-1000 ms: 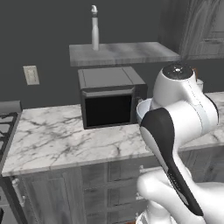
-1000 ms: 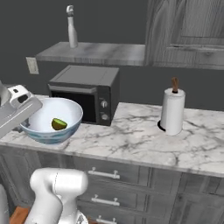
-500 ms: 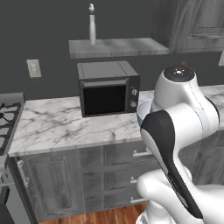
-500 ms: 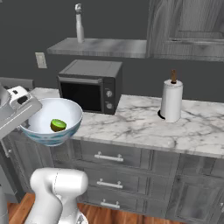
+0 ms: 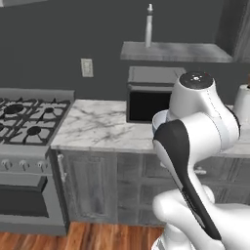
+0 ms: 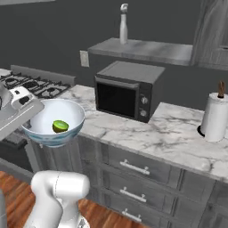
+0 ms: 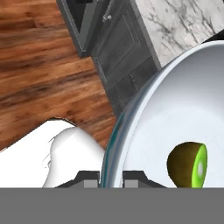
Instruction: Pick the kiwi from the cabinet and place it in the bowl. Then pick the bowl and place it in the sink. Then turn on the sink facuet.
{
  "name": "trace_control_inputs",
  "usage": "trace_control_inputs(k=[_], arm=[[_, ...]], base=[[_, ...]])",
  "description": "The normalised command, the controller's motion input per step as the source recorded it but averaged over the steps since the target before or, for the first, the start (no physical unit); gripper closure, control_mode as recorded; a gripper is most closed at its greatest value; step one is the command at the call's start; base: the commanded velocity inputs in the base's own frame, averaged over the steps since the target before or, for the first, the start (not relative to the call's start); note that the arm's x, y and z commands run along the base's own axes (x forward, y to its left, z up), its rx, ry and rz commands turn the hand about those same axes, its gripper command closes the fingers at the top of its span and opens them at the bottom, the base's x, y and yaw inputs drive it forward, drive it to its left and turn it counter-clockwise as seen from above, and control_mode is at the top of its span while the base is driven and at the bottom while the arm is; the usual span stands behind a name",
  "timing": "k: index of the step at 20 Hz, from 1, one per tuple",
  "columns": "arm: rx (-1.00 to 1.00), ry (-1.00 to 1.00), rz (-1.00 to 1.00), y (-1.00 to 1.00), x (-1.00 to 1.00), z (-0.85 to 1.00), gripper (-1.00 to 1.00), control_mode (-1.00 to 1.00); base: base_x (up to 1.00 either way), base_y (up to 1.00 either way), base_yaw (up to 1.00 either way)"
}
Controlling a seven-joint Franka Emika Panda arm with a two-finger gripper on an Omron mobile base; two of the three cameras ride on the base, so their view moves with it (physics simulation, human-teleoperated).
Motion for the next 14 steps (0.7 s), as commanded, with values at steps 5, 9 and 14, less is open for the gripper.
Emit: trace_control_inputs(k=[5, 9, 14], arm=[[0.0, 0.0, 0.0, 0.0, 0.0, 0.0, 1.0, 1.0], [0.0, 0.0, 0.0, 0.0, 0.0, 0.0, 1.0, 1.0], [0.0, 0.0, 0.0, 0.0, 0.0, 0.0, 1.0, 1.0]], base=[[-0.03, 0.0, 0.72], [0.0, 0.0, 0.73], [0.0, 0.0, 0.74]])
